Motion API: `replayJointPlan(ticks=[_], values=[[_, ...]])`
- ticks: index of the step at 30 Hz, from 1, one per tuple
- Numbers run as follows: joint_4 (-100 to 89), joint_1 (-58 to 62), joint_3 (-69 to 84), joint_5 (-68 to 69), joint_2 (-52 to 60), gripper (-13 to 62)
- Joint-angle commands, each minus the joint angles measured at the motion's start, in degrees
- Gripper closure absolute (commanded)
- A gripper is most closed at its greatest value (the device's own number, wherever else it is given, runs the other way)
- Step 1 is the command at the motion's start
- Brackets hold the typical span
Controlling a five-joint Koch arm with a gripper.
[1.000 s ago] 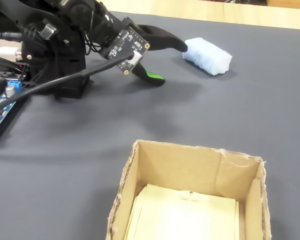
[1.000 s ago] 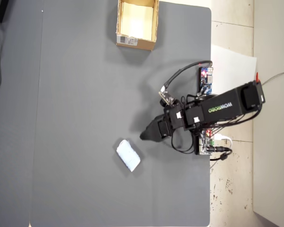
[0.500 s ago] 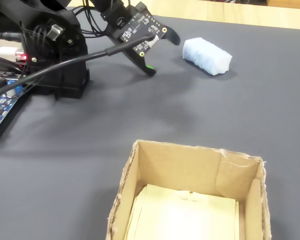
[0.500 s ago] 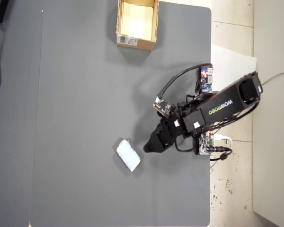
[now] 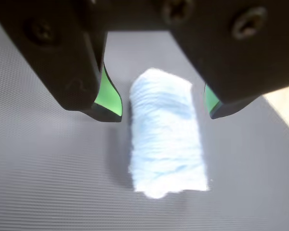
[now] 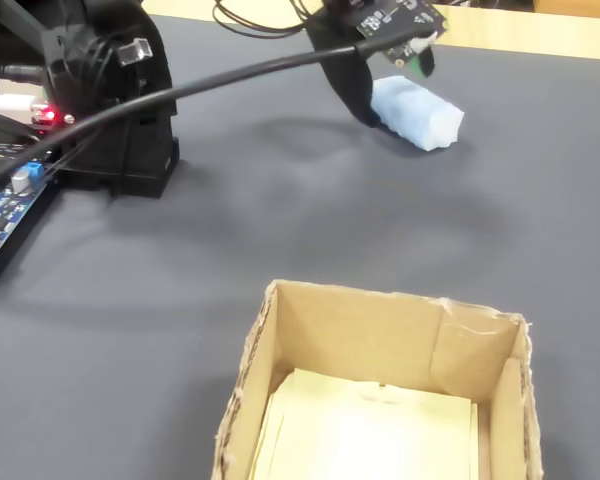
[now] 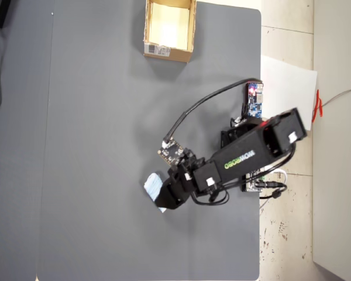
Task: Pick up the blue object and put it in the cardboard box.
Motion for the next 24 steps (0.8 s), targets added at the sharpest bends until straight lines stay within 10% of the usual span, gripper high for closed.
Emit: replayJointPlan(ticks=[1, 9, 14, 24], values=[[0.0, 0.4, -8.2, 4.5, -4.9, 16.6], [-1.8, 0.1, -10.8, 6.0, -14.2, 17.2], [-11.5, 0.7, -5.4, 6.1, -13.4, 45.4], [-22.1, 4.1, 2.9, 5.8, -2.5, 46.5]])
